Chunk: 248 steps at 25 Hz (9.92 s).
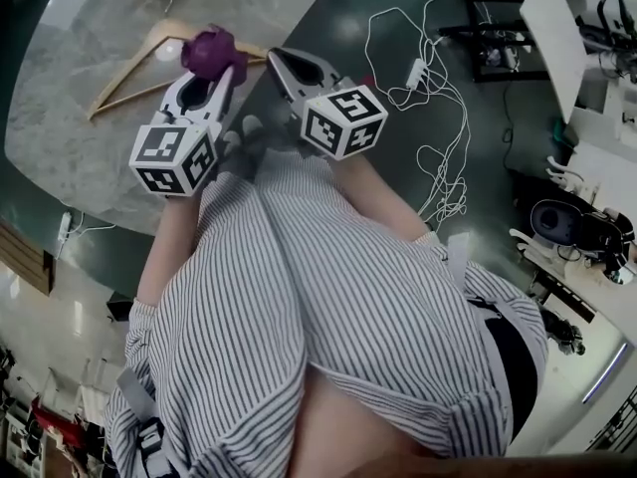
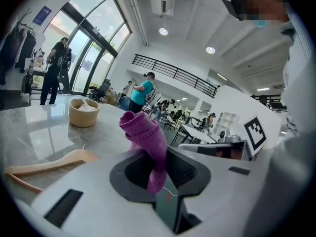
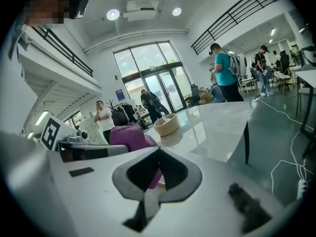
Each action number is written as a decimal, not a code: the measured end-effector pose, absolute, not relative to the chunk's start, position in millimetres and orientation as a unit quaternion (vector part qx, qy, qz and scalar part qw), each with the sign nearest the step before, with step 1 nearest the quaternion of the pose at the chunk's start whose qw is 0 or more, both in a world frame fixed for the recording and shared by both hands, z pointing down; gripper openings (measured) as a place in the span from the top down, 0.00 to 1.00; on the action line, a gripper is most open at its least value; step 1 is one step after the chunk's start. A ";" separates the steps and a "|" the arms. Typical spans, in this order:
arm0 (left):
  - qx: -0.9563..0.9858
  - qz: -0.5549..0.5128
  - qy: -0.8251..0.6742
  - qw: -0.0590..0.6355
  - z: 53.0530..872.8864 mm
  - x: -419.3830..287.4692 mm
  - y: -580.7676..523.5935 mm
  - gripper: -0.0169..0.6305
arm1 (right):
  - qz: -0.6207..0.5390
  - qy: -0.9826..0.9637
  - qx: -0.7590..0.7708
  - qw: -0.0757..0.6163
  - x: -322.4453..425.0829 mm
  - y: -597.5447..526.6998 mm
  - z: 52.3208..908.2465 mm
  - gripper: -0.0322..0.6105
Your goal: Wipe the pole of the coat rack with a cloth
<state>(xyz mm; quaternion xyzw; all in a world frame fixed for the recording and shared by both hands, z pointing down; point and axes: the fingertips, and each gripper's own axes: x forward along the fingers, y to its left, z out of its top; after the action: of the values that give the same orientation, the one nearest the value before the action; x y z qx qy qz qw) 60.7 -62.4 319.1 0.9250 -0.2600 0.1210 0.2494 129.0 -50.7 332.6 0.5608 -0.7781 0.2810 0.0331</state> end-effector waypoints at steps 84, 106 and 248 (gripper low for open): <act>0.865 0.153 -0.221 0.424 456.4 109.5 -137.1 0.85 | 0.420 -0.706 0.566 0.064 143.4 -108.0 482.4 0.93; 0.856 0.130 -0.269 0.421 453.0 59.2 -177.9 0.85 | 0.405 -0.739 0.533 0.076 91.7 -148.2 471.4 0.93; 0.728 0.017 -0.541 0.422 458.1 -275.4 -168.5 0.85 | 0.378 -0.843 0.344 0.167 -164.6 -153.0 472.0 0.93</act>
<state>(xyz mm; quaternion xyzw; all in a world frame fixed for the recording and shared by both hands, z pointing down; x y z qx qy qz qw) -275.4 -168.5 458.1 0.7278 -0.5407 0.0173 0.4215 -164.6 -153.0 472.0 0.3444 -0.8430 0.3780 0.1669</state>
